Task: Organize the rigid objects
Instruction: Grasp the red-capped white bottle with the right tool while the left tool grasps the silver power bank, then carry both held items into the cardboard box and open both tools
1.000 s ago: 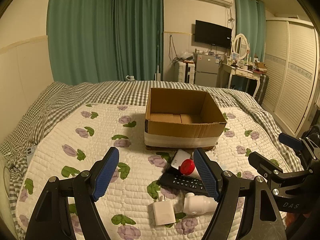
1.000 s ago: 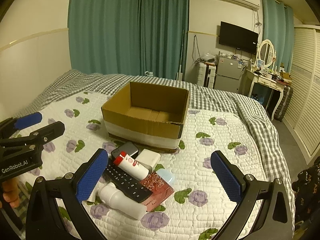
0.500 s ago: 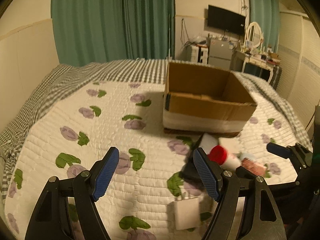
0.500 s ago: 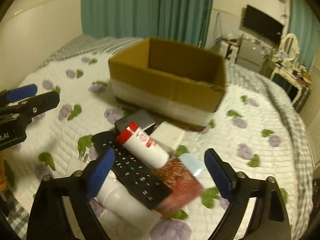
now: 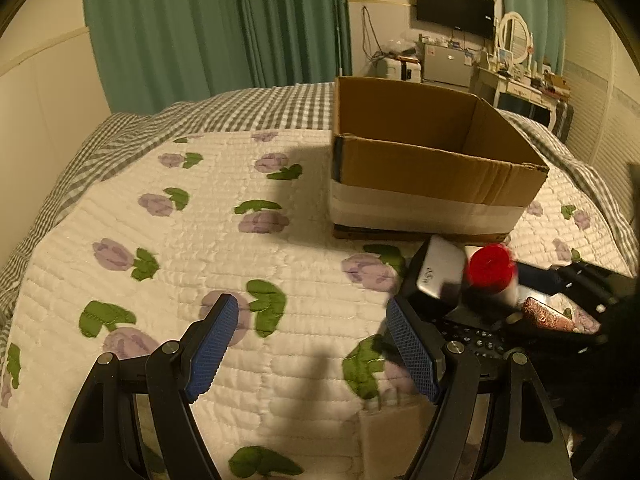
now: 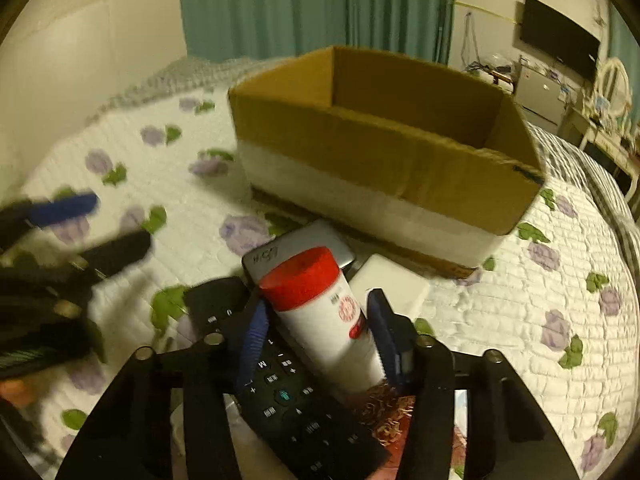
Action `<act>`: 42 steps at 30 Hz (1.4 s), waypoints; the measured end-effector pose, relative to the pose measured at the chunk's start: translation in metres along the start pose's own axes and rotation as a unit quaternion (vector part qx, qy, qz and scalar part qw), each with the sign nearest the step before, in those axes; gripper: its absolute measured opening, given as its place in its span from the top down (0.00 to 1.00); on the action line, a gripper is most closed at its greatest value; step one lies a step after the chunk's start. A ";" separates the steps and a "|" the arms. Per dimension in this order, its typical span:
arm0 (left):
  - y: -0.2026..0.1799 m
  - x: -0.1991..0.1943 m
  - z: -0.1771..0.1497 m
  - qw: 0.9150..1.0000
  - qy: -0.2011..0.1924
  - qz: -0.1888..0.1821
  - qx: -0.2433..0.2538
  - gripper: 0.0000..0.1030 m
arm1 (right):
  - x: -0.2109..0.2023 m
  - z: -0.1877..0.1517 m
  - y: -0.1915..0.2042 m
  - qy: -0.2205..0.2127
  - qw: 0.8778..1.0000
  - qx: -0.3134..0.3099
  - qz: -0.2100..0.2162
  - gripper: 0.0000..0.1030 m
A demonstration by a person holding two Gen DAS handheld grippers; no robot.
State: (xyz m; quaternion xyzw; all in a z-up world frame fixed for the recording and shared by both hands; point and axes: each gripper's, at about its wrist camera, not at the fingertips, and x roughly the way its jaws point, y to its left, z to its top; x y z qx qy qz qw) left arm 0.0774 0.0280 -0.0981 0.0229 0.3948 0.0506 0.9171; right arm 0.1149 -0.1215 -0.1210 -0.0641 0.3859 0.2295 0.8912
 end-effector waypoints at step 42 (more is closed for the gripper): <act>-0.063 -0.014 0.047 0.993 -0.002 -0.101 0.067 0.59 | -0.095 0.037 -0.079 -0.094 0.992 0.084 -0.028 0.65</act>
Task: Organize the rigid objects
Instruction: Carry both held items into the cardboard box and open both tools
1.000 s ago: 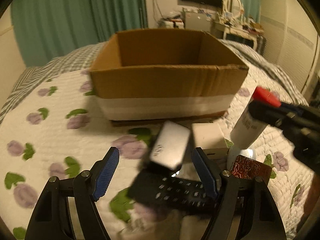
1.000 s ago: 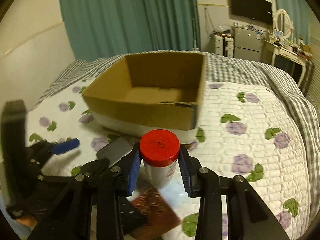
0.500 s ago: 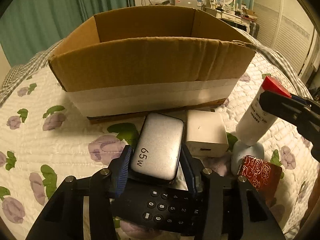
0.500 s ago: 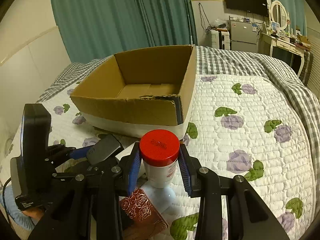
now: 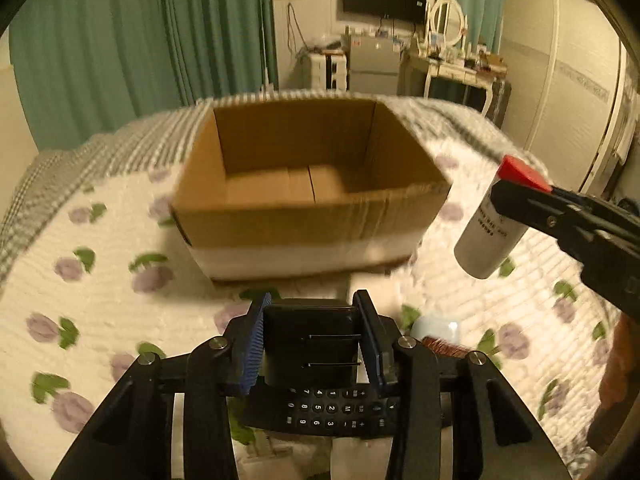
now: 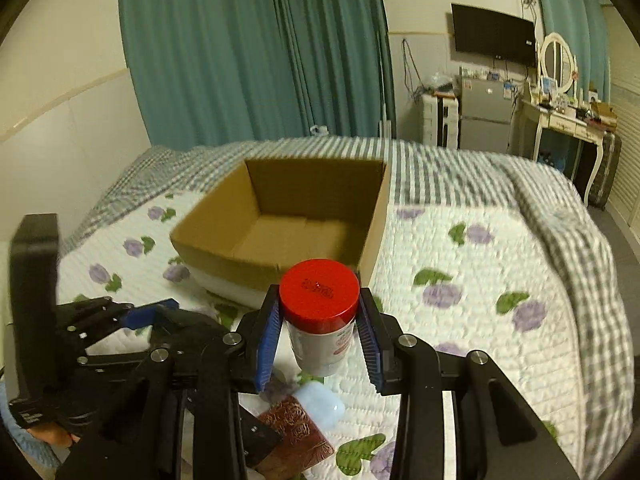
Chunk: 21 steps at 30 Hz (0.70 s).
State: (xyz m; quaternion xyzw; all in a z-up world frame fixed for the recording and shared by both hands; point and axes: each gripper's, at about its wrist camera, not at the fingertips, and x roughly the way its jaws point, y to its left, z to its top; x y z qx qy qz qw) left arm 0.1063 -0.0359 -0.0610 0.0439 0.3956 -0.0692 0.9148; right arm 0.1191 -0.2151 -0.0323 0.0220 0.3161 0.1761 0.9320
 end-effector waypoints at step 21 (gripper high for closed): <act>0.035 0.060 0.106 0.998 -0.041 0.019 0.035 0.59 | 0.056 0.083 0.019 -0.011 0.998 -0.064 0.009 0.65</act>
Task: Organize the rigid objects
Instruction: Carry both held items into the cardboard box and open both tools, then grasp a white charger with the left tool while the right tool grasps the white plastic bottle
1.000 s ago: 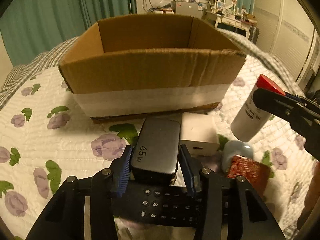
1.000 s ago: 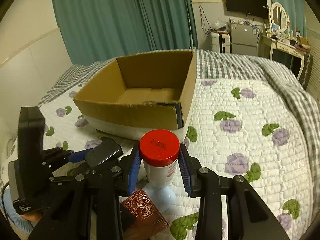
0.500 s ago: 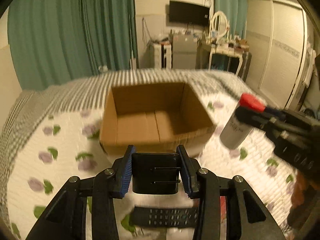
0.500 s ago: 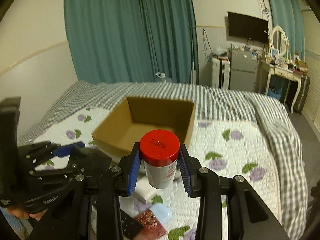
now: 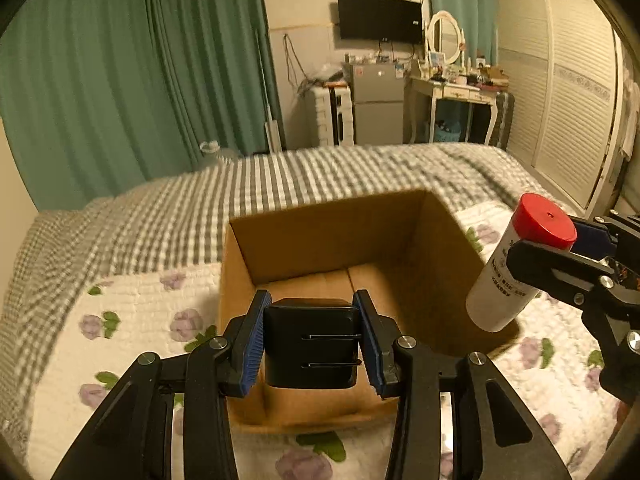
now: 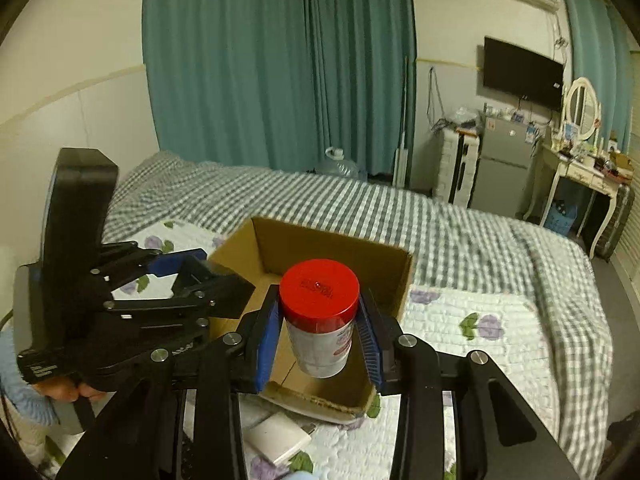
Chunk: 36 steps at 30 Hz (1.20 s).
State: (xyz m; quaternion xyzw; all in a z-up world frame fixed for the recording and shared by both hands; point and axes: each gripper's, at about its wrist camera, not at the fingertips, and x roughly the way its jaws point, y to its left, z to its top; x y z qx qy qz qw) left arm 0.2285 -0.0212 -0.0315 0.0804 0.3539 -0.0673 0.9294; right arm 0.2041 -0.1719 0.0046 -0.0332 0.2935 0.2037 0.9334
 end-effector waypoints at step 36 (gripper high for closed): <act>0.013 -0.112 -0.070 0.997 -0.003 0.066 -0.046 0.38 | -0.098 -0.042 -0.003 0.016 1.000 0.011 -0.014 0.21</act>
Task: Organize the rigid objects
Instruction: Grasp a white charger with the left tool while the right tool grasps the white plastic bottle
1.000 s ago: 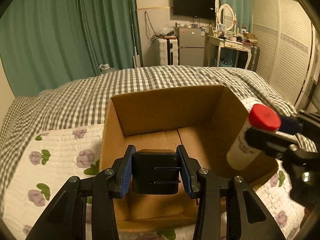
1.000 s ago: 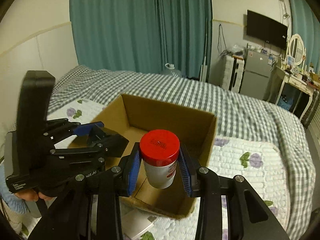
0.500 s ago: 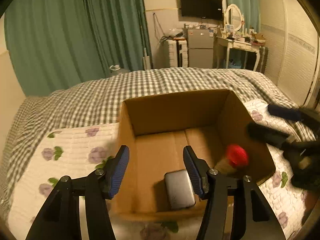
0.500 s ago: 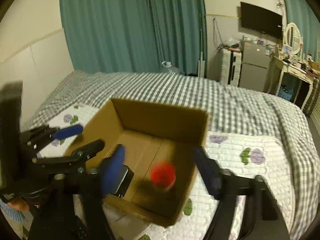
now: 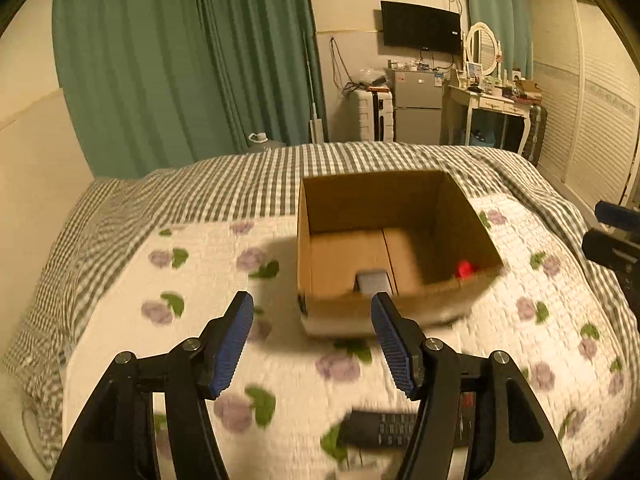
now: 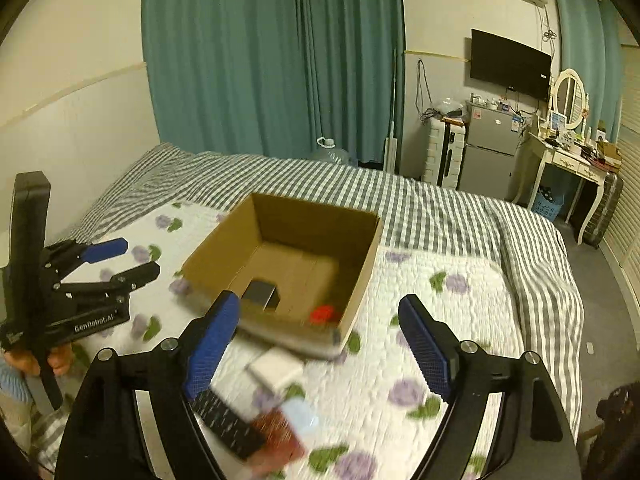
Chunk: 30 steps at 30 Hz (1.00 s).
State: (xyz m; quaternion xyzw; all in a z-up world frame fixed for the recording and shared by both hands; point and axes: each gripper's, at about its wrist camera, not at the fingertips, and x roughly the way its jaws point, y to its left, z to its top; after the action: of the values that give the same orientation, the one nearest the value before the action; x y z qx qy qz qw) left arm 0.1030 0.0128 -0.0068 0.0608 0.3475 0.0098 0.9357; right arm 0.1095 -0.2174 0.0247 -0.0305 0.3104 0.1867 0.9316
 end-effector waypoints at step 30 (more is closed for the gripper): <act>-0.032 0.036 -0.156 0.988 0.145 -0.049 0.008 0.43 | 0.019 -0.105 0.046 0.086 0.996 -0.008 -0.013 0.21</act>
State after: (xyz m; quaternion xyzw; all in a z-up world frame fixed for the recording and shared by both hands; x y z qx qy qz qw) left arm 0.0280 -0.0003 -0.1510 0.0488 0.4825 -0.0298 0.8740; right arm 0.0472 -0.1867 -0.0681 -0.0577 0.3871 0.1734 0.9038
